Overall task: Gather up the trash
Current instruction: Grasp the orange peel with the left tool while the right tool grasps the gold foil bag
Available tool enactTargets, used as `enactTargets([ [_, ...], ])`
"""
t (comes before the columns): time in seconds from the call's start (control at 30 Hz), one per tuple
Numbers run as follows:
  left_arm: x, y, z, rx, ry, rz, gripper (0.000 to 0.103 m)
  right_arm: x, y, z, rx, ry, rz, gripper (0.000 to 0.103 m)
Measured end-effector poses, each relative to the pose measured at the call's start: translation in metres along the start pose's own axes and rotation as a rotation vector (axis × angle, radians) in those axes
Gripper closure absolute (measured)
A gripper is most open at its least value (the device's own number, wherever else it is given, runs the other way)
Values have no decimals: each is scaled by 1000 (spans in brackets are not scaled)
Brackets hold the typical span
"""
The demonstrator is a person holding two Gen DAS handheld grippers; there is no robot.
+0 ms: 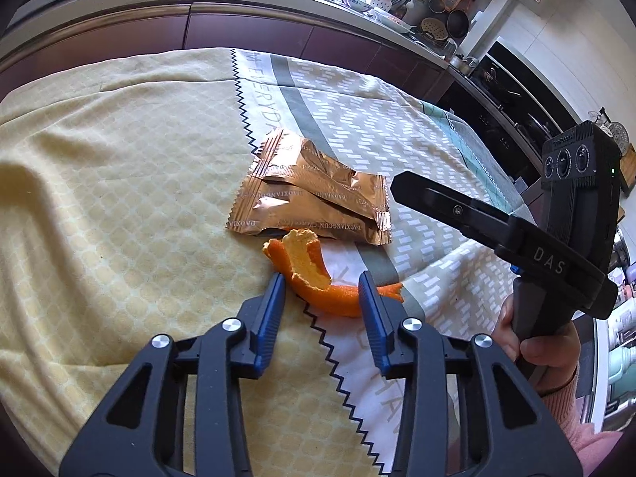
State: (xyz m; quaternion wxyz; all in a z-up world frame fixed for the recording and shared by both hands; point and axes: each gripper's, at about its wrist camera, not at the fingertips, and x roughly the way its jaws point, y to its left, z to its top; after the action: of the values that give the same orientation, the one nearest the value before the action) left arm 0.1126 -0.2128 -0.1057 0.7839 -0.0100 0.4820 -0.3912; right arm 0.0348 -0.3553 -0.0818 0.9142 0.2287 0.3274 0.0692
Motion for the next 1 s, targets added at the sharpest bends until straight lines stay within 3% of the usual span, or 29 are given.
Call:
enactTargets([
  [0.13, -1, -3, -2, 11, -8, 10, 74, 1, 1, 0, -3, 1, -3, 52],
  [0.23, -3, -5, -2, 30, -15, 31, 88, 1, 3, 1, -17, 4, -8, 52],
  [0.47, -10, 5, -3, 24, -20, 32, 99, 11, 11, 15, -57, 21, -29, 52],
  [0.73, -38, 26, -9, 1, -65, 46, 99, 41, 17, 29, -119, 89, -71, 48],
  [0.87, -53, 36, -13, 3, -88, 73, 99, 54, 19, 33, -160, 137, -88, 39],
  [1.0, -67, 50, -18, -15, -104, 89, 99, 63, 23, 32, -194, 179, -82, 38],
])
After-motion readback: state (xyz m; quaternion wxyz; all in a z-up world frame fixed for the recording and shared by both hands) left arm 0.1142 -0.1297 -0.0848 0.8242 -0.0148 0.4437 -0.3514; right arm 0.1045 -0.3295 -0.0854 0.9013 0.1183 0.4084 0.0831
